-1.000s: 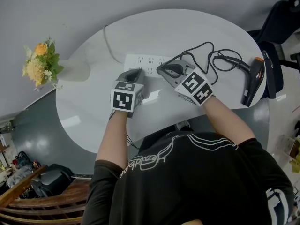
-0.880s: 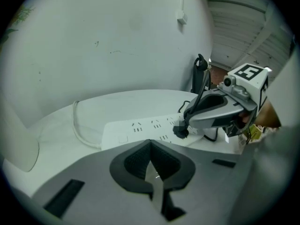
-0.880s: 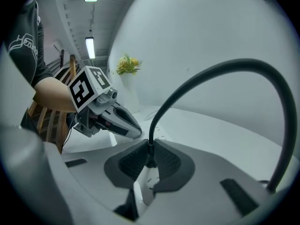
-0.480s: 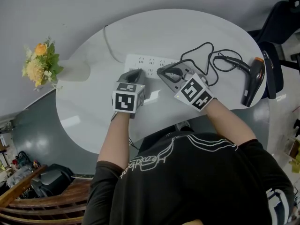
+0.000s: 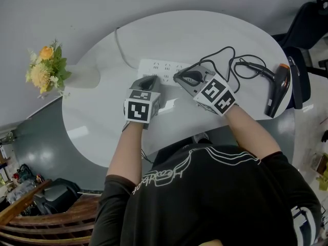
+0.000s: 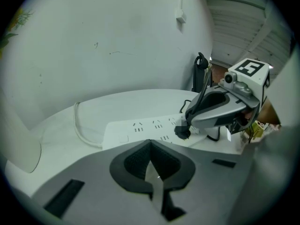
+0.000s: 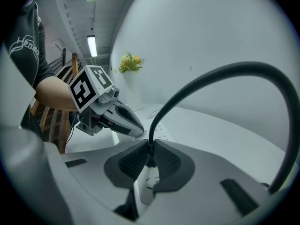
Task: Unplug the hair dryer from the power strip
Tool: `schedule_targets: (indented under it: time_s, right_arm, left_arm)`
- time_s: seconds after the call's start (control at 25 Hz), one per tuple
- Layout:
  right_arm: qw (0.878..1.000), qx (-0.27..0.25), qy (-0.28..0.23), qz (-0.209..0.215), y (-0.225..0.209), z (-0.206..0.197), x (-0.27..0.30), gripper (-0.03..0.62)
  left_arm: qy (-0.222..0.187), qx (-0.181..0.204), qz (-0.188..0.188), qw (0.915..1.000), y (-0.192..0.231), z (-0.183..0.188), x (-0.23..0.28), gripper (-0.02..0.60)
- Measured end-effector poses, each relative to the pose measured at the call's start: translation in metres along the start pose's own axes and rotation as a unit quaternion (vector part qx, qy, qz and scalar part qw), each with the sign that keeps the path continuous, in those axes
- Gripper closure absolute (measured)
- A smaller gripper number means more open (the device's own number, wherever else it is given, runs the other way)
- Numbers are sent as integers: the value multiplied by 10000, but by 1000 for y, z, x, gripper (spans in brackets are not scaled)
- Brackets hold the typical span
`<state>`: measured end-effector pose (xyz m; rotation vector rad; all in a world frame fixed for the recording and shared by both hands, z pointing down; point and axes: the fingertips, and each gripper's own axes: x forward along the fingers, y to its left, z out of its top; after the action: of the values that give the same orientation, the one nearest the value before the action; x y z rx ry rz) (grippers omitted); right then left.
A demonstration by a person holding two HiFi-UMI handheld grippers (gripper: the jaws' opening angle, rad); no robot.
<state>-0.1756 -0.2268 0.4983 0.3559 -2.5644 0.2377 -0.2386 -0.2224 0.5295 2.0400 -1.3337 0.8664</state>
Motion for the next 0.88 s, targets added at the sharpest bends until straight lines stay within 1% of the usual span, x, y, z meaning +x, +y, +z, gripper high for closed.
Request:
schedule_targets:
  time_s: [0.08,0.2,0.28,0.36,0.52,0.64,0.8,0.88]
  right_arm:
    - [9998,-192,51,-7,3,0,-1,568]
    - [9977,-657,138,1,11,0,-1,568]
    - [9967,-793,179,1,13,0,-1,568]
    - [9973,-716,188,22,12,-1,-1,568]
    - [9998,-147,153,49,5,-2,-1,568]
    - [9998,111,145,103,0,-1,-2,568]
    - [9997,149,170,112,-1,0,-1,568]
    - [9997,-75,221,75,2,1,-2,568]
  left_arm:
    - [9,-20,17,10000,0,0,0,580]
    - [27,-21,13,10000,0,0,1,580]
    - [18,51,53,10000,0,0,0,580]
    - [1,138,105,9999,-1,1,1,580]
    - [39,186,89,9998,-2,0,0,580]
    - [50,265,103,9996,-2,1,1,580]
    - [26,232,89,9997,-2,1,1,580]
    - [36,208,70,9998,-2,1,1,580]
